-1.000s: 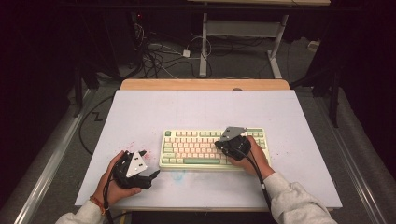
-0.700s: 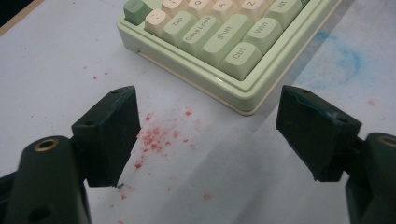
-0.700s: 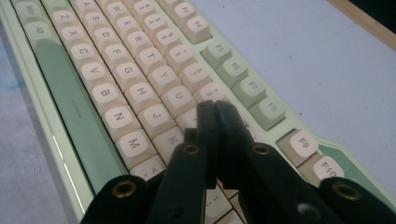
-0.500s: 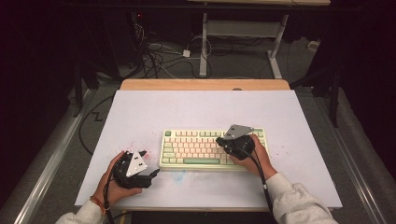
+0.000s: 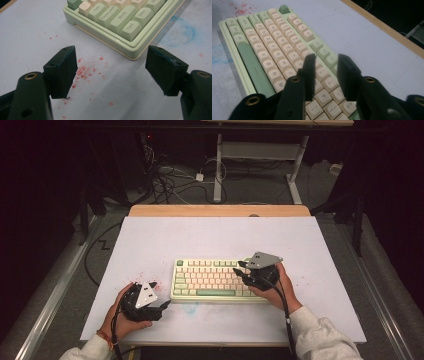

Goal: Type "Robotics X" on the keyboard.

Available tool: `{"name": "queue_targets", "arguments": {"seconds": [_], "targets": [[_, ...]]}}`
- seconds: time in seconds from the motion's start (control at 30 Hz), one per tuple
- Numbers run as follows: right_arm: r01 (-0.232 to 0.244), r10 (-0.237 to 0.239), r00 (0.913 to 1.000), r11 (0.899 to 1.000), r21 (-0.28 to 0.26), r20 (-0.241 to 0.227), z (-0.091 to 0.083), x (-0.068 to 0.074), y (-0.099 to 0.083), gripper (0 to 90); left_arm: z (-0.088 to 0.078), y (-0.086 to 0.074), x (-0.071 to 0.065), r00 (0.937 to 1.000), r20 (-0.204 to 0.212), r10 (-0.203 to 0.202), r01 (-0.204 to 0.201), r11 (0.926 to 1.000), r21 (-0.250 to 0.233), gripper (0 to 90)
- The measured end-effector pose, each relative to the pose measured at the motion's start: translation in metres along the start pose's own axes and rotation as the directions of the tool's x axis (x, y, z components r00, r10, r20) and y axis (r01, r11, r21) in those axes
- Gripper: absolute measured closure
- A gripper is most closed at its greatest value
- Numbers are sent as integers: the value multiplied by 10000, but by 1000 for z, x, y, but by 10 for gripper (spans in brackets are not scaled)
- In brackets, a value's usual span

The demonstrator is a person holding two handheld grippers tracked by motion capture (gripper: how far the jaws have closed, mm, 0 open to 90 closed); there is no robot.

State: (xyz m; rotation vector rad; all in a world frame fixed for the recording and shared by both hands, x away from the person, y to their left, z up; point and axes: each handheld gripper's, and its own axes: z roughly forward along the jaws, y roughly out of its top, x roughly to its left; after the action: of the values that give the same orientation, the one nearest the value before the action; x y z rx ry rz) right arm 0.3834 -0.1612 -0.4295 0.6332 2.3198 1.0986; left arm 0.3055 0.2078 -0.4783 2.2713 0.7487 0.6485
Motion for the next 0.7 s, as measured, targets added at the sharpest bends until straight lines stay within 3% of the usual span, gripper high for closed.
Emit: {"name": "queue_targets", "arguments": {"seconds": [0.13, 0.33, 0.47, 0.53, 0.7], "targets": [[32, -28, 9999, 9994, -349, 111, -7, 0, -2, 504, 0, 0, 1, 9998, 125, -155, 156, 9999, -69, 246], [-96, 162, 9971, 9960, -891, 743, -19, 4, -9, 320, -1, 0, 3, 9997, 77, -216, 216, 9997, -119, 245], [-24, 137, 9937, 9948, -1014, 1110, -28, 6, -15, 273, -1, -1, 3, 9999, -42, -144, 144, 9999, -9, 245], [114, 45, 9898, 9938, -1110, 1424, -34, 6, -18, 269, 0, -1, 2, 9998, -162, 76, -73, 9997, 226, 248], [-26, 209, 9861, 9939, -1104, 1647, -43, 3, -31, 243, -1, -2, 4, 9999, -147, -89, 92, 9999, 146, 261]]}}
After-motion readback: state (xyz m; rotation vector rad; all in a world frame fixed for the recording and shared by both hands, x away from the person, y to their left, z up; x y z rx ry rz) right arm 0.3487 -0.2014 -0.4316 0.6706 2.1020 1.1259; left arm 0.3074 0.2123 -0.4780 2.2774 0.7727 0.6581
